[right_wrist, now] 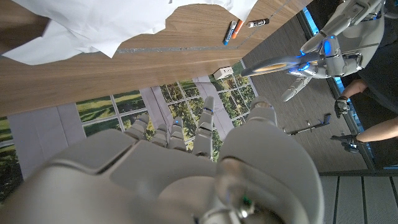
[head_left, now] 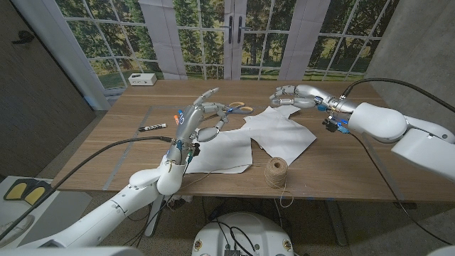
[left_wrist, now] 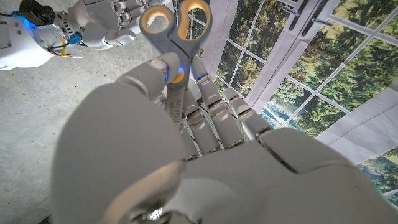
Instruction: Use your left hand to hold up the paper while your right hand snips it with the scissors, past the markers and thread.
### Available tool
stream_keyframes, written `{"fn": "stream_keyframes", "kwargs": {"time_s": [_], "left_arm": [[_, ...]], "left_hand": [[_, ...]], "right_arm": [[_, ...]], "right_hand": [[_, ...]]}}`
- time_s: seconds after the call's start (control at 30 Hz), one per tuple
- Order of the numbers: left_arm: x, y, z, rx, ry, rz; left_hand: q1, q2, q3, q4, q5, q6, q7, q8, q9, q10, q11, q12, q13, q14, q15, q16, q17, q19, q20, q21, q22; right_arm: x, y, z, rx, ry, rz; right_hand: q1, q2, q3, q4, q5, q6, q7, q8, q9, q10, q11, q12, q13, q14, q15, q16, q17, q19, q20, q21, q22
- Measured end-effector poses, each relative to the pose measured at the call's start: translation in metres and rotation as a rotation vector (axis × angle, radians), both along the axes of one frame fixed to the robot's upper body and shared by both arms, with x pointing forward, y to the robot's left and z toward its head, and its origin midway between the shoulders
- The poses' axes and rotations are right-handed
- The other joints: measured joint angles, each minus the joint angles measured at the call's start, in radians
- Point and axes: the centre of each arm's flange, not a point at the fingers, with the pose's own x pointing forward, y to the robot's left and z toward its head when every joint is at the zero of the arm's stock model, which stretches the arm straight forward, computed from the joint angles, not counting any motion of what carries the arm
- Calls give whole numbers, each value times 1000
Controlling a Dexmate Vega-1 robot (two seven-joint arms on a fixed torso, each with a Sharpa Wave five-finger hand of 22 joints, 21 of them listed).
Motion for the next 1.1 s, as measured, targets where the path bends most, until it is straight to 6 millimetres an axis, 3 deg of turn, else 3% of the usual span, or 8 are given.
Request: {"fn": "stream_keyframes", "kwargs": {"time_s": [0.33, 0.43, 0.77, 1.1], "left_arm": [[1, -5, -4, 15, -5, -6], [2, -6, -4, 19, -7, -8], [2, -10, -5, 26, -14, -21], [2, -14, -7, 36, -19, -33]], "left_hand": [[0, 0, 0, 0, 5, 0, 0, -3, 0, 0, 0, 0, 0, 0, 0, 0, 0, 0, 0, 0, 0], [0, 0, 0, 0, 5, 0, 0, -3, 0, 0, 0, 0, 0, 0, 0, 0, 0, 0, 0, 0, 0], [3, -3, -6, 3, 9, -5, 4, -26, -24, 0, 0, 0, 0, -4, -4, 0, 0, 4, 4, 0, 0], [3, -3, -9, 6, 9, -4, 4, -34, -25, 0, 0, 0, 0, -4, -4, 0, 0, 4, 4, 0, 0]], "right_arm": [[-7, 11, 10, -71, -25, 5], [-10, 15, 13, -89, -32, 11], [-15, 26, 18, -131, -47, 45], [-15, 43, 21, -187, -40, 93]], "right_hand": [[44, -1, 26, -14, 11, 10, -11, 8, 9, -7, -14, 0, 0, -16, -2, 0, 0, -18, -4, 0, 0], [62, -7, 35, -18, 15, -17, -8, 2, 14, -17, -5, 0, 0, -16, -2, 0, 0, -21, -7, 0, 0], [91, -7, 53, -21, 22, -5, -30, 8, 23, -22, -8, 0, 0, -30, -5, 0, 0, -27, -2, 0, 0], [110, 0, 65, -18, 26, 11, -36, 14, 28, -25, -11, 0, 0, -30, -5, 1, 0, -27, -2, 0, 0]]}}
